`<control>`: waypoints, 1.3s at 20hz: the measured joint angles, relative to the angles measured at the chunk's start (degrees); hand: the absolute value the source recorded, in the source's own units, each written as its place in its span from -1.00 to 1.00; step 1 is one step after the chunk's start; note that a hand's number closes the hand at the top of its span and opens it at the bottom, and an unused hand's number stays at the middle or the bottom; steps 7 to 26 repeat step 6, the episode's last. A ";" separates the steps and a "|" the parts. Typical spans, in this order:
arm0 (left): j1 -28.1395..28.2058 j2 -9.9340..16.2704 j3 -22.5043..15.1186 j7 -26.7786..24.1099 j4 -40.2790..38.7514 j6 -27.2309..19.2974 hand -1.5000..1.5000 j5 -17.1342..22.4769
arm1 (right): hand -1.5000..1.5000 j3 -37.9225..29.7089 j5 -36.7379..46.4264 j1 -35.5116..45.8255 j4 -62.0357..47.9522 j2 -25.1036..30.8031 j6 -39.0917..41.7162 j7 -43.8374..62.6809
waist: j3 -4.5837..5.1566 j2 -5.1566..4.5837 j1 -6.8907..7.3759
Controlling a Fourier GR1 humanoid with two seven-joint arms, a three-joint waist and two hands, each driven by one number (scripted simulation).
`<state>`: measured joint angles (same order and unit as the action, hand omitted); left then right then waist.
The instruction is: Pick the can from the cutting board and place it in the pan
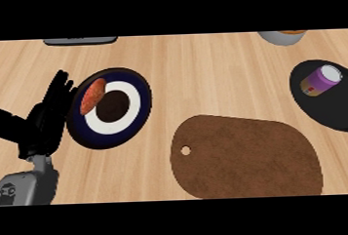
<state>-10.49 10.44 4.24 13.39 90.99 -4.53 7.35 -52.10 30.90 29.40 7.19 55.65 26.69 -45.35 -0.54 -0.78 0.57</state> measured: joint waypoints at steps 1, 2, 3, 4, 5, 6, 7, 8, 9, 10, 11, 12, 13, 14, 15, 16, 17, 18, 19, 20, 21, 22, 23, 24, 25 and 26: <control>-0.12 0.17 0.12 0.19 0.01 -0.01 0.00 -0.03 | -1.00 -0.12 -0.33 -0.49 0.27 0.48 0.37 0.21 | -0.01 0.01 0.04; 0.22 0.07 0.04 0.22 0.16 0.00 0.00 -0.02 | -1.00 -0.16 -0.59 -1.16 0.54 0.39 0.40 0.01 | -0.01 0.04 0.12; 0.20 0.19 0.13 0.16 0.10 0.34 0.00 0.23 | -1.00 -0.28 -0.91 -1.69 0.80 0.47 0.43 -0.08 | -0.03 0.02 0.13; 0.42 0.32 0.14 0.39 0.42 0.55 0.00 0.39 | -1.00 -0.38 -1.22 -2.17 1.07 0.70 0.54 -0.07 | -0.05 0.06 0.22; 0.72 0.16 0.17 0.05 0.36 0.54 0.00 0.40 | -1.00 -0.33 -1.42 -2.90 1.32 0.66 0.61 -0.26 | -0.03 0.08 0.20; 0.89 0.23 0.19 0.03 0.49 0.66 0.00 0.44 | -1.00 -0.20 -1.53 -3.27 1.66 0.53 0.48 -0.34 | -0.03 0.09 0.31; 0.89 0.23 0.19 0.03 0.49 0.66 0.00 0.44 | -1.00 -0.20 -1.53 -3.27 1.66 0.53 0.48 -0.34 | -0.03 0.09 0.31; 0.89 0.23 0.19 0.03 0.49 0.66 0.00 0.44 | -1.00 -0.20 -1.53 -3.27 1.66 0.53 0.48 -0.34 | -0.03 0.09 0.31; 0.89 0.23 0.19 0.03 0.49 0.66 0.00 0.44 | -1.00 -0.20 -1.53 -3.27 1.66 0.53 0.48 -0.34 | -0.03 0.09 0.31; 0.89 0.23 0.19 0.03 0.49 0.66 0.00 0.44 | -1.00 -0.20 -1.53 -3.27 1.66 0.53 0.48 -0.34 | -0.03 0.09 0.31; 0.89 0.23 0.19 0.03 0.49 0.66 0.00 0.44 | -1.00 -0.20 -1.53 -3.27 1.66 0.53 0.48 -0.34 | -0.03 0.09 0.31; 0.89 0.23 0.19 0.03 0.49 0.66 0.00 0.44 | -1.00 -0.20 -1.53 -3.27 1.66 0.53 0.48 -0.34 | -0.03 0.09 0.31; 0.89 0.23 0.19 0.03 0.49 0.66 0.00 0.44 | -1.00 -0.20 -1.53 -3.27 1.66 0.53 0.48 -0.34 | -0.03 0.09 0.31; 0.89 0.23 0.19 0.03 0.49 0.66 0.00 0.44 | -1.00 -0.20 -1.53 -3.27 1.66 0.53 0.48 -0.34 | -0.03 0.09 0.31; 0.89 0.23 0.19 0.03 0.49 0.66 0.00 0.44 | -1.00 -0.20 -1.53 -3.27 1.66 0.53 0.48 -0.34 | -0.03 0.09 0.31; 0.89 0.23 0.19 0.03 0.49 0.66 0.00 0.44 | -1.00 -0.20 -1.53 -3.27 1.66 0.53 0.48 -0.34 | -0.03 0.09 0.31; 0.89 0.23 0.19 0.03 0.49 0.66 0.00 0.44 | -1.00 -0.20 -1.53 -3.27 1.66 0.53 0.48 -0.34 | -0.03 0.09 0.31; 0.89 0.23 0.19 0.03 0.49 0.66 0.00 0.44 | -1.00 -0.20 -1.53 -3.27 1.66 0.53 0.48 -0.34 | -0.03 0.09 0.31; 0.89 0.23 0.19 0.03 0.49 0.66 0.00 0.44 | -1.00 -0.20 -1.53 -3.27 1.66 0.53 0.48 -0.34 | -0.03 0.09 0.31; 0.89 0.23 0.19 0.03 0.49 0.66 0.00 0.44 | -1.00 -0.20 -1.53 -3.27 1.66 0.53 0.48 -0.34 | -0.03 0.09 0.31; 0.89 0.23 0.19 0.03 0.49 0.66 0.00 0.44 | -1.00 -0.20 -1.53 -3.27 1.66 0.53 0.48 -0.34 | -0.03 0.09 0.31; 0.89 0.23 0.19 0.03 0.49 0.66 0.00 0.44 | -1.00 -0.20 -1.53 -3.27 1.66 0.53 0.48 -0.34 | -0.03 0.09 0.31; 0.89 0.23 0.19 0.03 0.49 0.66 0.00 0.44 | -1.00 -0.20 -1.53 -3.27 1.66 0.53 0.48 -0.34 | -0.03 0.09 0.31; 0.89 0.23 0.19 0.03 0.49 0.66 0.00 0.44 | -1.00 -0.20 -1.53 -3.27 1.66 0.53 0.48 -0.34 | -0.03 0.09 0.31; 0.89 0.23 0.19 0.03 0.49 0.66 0.00 0.44 | -1.00 -0.20 -1.53 -3.27 1.66 0.53 0.48 -0.34 | -0.03 0.09 0.31; 0.89 0.23 0.19 0.03 0.49 0.66 0.00 0.44 | -1.00 -0.20 -1.53 -3.27 1.66 0.53 0.48 -0.34 | -0.03 0.09 0.31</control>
